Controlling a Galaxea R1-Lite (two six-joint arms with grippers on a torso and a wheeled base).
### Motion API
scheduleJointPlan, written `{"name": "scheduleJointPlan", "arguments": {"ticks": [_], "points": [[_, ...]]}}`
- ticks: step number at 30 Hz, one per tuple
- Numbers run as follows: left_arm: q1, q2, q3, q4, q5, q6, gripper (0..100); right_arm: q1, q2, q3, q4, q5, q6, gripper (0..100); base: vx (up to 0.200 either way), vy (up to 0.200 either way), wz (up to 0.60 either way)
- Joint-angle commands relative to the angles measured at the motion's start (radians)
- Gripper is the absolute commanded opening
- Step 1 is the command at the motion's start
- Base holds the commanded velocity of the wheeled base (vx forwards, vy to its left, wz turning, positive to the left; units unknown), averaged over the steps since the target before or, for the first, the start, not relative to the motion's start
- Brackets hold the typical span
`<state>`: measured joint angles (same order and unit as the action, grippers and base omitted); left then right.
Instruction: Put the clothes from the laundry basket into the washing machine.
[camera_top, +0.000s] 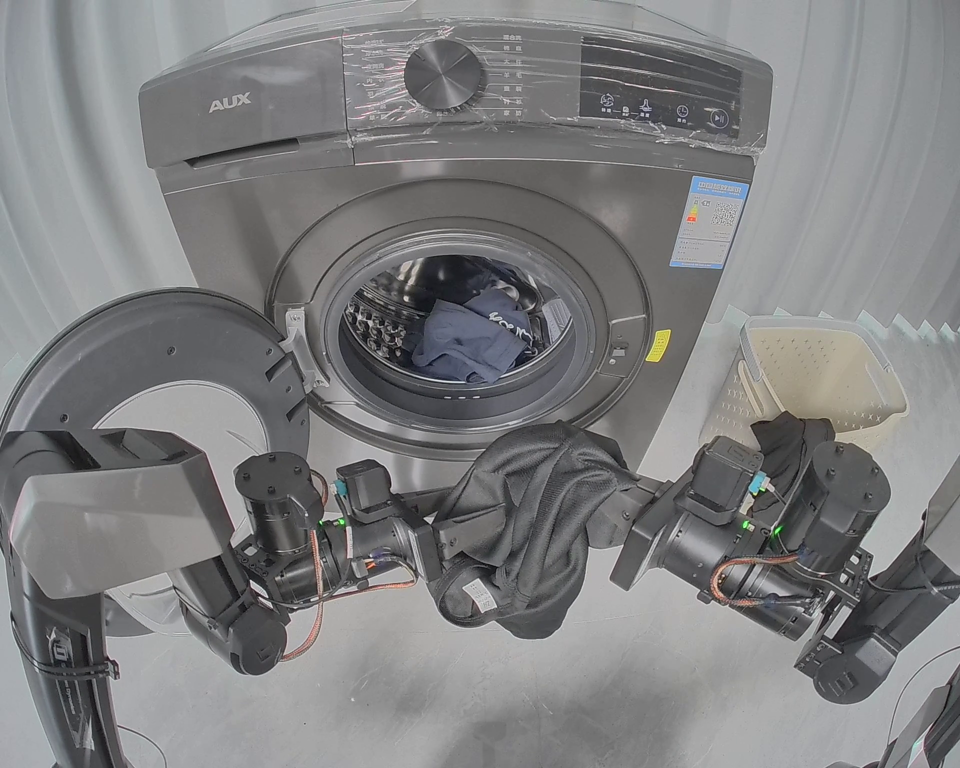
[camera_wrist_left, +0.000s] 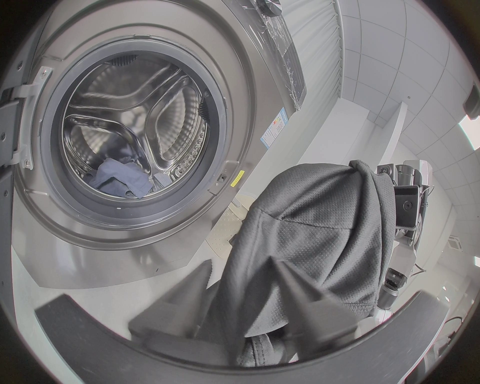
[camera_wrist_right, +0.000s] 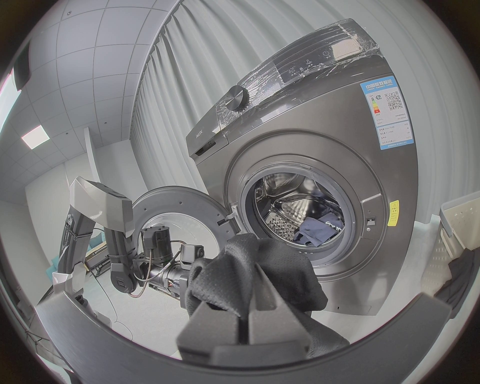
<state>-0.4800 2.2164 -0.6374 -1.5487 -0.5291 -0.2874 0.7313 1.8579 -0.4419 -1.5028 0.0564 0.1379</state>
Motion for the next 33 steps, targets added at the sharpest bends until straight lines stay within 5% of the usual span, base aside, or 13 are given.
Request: {"name": "scheduleJointPlan", "arguments": {"ticks": [1, 17, 18, 21, 26, 33], "points": [[-0.002, 0.0, 0.009, -0.001, 0.0, -0.001, 0, 0.0, 0.003, 0.0, -0.001, 0.0, 0.0, 0, 0.0, 0.0, 0.0], [0.001, -0.115, 0.113, -0.002, 0.012, 0.004, 0, -0.001, 0.012, 0.002, -0.007, 0.003, -0.001, 0, 0.0, 0.0, 0.0], [0.001, -0.122, 0.119, -0.002, 0.012, 0.004, 0, -0.001, 0.012, 0.002, -0.005, 0.002, 0.0, 100, 0.0, 0.0, 0.0], [0.004, -0.139, 0.122, -0.002, 0.029, 0.004, 0, -0.006, 0.011, 0.006, 0.001, -0.001, 0.003, 100, 0.0, 0.0, 0.0], [0.024, -0.19, 0.128, -0.002, 0.124, -0.002, 0, -0.02, 0.011, 0.028, 0.007, -0.004, 0.002, 100, 0.0, 0.0, 0.0], [0.006, -0.311, 0.159, -0.002, 0.181, -0.053, 0, -0.05, 0.007, 0.058, 0.01, -0.006, -0.003, 100, 0.0, 0.0, 0.0]]}}
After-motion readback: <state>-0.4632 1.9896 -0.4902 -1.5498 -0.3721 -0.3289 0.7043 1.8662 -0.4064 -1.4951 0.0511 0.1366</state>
